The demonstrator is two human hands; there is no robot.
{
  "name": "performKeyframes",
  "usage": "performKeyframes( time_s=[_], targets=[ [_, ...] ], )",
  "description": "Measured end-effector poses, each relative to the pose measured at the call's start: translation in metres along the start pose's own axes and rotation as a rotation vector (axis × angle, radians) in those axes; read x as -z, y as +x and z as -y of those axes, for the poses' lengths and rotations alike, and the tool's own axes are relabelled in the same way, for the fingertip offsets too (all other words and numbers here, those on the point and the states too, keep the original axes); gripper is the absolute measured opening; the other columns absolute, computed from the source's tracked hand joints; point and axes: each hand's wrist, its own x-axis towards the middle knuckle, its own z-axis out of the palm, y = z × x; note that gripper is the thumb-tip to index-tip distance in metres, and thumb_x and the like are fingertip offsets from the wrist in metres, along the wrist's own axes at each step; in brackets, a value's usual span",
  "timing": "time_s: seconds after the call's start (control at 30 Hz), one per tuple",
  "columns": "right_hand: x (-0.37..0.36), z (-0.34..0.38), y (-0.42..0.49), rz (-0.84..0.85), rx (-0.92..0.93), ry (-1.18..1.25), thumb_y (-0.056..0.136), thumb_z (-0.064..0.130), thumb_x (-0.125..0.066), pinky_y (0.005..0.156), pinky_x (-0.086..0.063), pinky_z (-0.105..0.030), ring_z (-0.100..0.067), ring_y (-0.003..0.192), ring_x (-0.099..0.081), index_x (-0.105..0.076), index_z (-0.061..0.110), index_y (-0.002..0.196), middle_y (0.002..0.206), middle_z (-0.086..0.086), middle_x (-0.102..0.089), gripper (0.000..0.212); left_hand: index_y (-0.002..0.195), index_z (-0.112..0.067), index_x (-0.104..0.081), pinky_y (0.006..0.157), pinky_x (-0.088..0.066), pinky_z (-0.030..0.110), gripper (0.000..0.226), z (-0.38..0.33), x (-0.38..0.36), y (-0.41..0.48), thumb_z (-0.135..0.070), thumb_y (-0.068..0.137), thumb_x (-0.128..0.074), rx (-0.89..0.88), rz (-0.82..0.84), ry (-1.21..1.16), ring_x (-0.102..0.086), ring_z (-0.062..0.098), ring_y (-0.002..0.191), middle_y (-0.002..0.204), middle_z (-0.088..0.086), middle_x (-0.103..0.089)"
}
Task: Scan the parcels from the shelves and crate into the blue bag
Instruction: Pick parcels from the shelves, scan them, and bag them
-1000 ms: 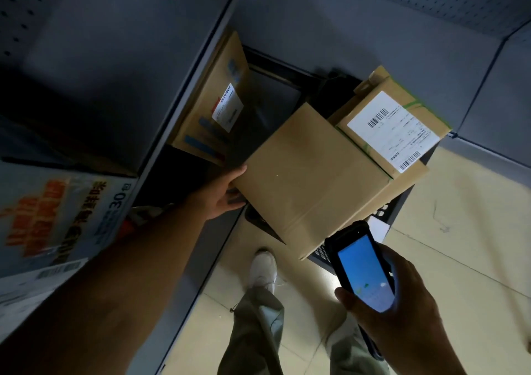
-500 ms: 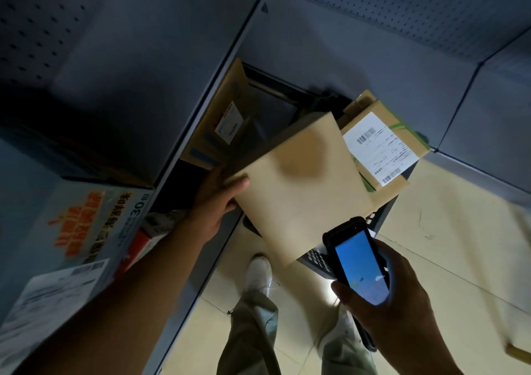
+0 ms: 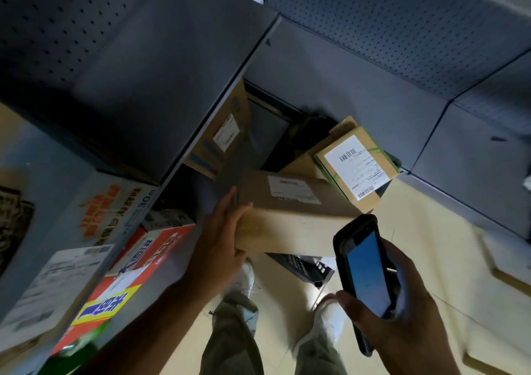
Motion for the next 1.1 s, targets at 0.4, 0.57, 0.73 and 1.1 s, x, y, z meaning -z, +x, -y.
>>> performKeyframes(
  time_s=[0.4,0.57,0.73,1.1],
  targets=[
    [-0.026,-0.008,0.007,0.019,-0.184,-0.198,0.067,0.021,-0.089,0.096,-0.04,-0.027,-0.01,0.094,-0.047,-0.047,0.015,0.136,0.107,0.009,-0.047,0.081,0.104,-0.04,-0.06,0.08,-0.05,0.022,0.02,-0.005,0.004,-0.005,-0.05,0.086,-0.063,0.625,0.032,-0.694,-0.062,0.02,0.108,0.112,-0.003,-0.064],
    [-0.03,-0.013,0.012,0.011,-0.182,-0.176,0.069,0.022,-0.088,0.075,-0.026,-0.007,-0.002,0.086,-0.041,-0.044,0.022,0.131,0.1,0.015,-0.041,0.076,0.09,-0.04,-0.064,0.076,-0.055,0.036,0.015,-0.001,0.0,0.005,-0.034,0.102,-0.059,0.71,-0.075,-0.6,-0.066,0.021,0.093,0.096,-0.005,-0.067],
    [-0.032,-0.023,0.014,-0.024,-0.162,-0.267,0.066,0.034,-0.089,0.092,-0.034,-0.021,-0.009,0.101,-0.045,-0.044,0.02,0.137,0.114,0.012,-0.046,0.085,0.112,-0.049,-0.06,0.092,-0.057,0.056,0.017,0.017,0.005,0.019,-0.043,0.095,-0.062,0.955,0.013,-0.779,-0.061,0.031,0.116,0.128,0.005,-0.06],
    [-0.029,-0.027,0.021,-0.006,-0.17,-0.298,0.066,0.039,-0.088,0.087,-0.03,-0.015,-0.005,0.102,-0.043,-0.043,0.023,0.137,0.121,0.011,-0.049,0.086,0.12,-0.018,-0.069,0.105,-0.05,0.056,0.053,0.037,-0.004,0.012,-0.05,0.078,-0.079,1.264,0.183,-0.977,-0.069,0.03,0.113,0.121,0.015,-0.073]
  ],
)
